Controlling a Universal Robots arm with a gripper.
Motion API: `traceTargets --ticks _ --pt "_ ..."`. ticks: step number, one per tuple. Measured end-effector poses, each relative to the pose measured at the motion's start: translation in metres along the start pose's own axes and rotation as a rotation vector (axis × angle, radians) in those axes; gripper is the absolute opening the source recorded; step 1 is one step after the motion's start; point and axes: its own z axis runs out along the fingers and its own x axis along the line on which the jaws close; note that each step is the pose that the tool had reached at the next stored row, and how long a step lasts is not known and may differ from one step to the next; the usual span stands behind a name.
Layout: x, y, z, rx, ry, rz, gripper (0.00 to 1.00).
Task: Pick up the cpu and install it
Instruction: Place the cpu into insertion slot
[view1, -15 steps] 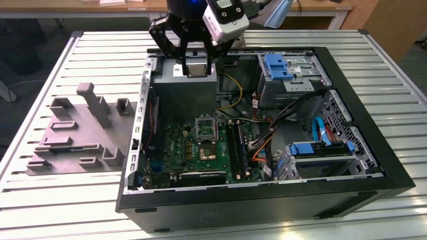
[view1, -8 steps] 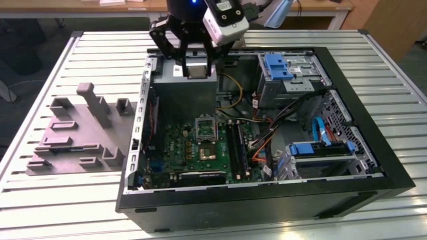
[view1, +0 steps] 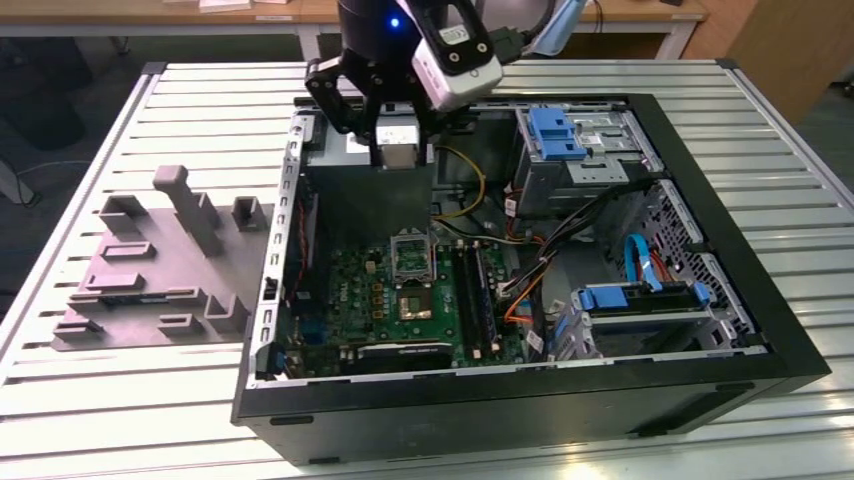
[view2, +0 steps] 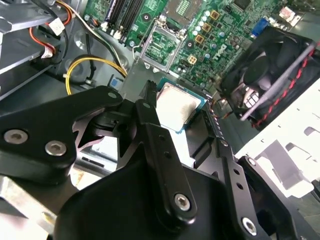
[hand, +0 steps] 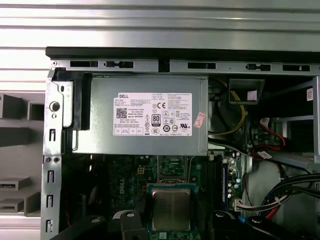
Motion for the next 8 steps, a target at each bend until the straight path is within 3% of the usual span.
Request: traceTargets --ticks 8 --pt "-0.0013 -0.0023 0.003 0.0005 0.0011 0.005 0.47"
